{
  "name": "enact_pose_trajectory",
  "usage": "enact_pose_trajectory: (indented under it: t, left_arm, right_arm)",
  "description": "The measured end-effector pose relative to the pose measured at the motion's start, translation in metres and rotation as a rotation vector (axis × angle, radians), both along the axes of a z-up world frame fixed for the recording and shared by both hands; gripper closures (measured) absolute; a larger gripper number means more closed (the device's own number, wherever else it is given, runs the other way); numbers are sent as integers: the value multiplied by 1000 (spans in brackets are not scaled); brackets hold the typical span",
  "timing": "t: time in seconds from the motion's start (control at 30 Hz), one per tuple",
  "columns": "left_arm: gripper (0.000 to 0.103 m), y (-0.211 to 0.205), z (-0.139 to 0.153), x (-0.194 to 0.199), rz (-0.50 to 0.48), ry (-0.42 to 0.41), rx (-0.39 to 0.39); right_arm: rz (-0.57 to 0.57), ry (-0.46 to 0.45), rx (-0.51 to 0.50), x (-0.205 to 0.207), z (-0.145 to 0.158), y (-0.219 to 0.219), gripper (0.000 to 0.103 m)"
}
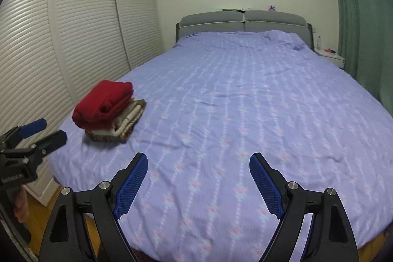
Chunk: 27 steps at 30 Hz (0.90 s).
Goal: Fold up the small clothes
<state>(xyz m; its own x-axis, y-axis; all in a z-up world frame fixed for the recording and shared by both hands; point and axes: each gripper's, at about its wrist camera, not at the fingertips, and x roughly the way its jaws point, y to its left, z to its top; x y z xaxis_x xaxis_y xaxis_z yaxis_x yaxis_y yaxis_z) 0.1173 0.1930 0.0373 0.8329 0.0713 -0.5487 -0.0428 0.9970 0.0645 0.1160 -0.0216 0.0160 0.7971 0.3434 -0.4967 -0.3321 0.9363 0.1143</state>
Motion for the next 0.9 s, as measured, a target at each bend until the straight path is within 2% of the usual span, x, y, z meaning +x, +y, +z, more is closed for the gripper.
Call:
enact_pose_trajectory:
  t: [0.23, 0.43, 0.9]
  left_arm:
    - [5, -50, -5, -13, -37, 0, -26]
    - [4, -85, -7, -26, -69, 1, -1]
    - [2, -118, 4, -54, -110, -56, 19]
  right_arm:
    - [-45, -33, 11, -39, 1, -48, 18]
    - [-75, -51, 32, -61, -2, -78, 18]
    - [-110, -70, 59, -88, -6, -113, 18]
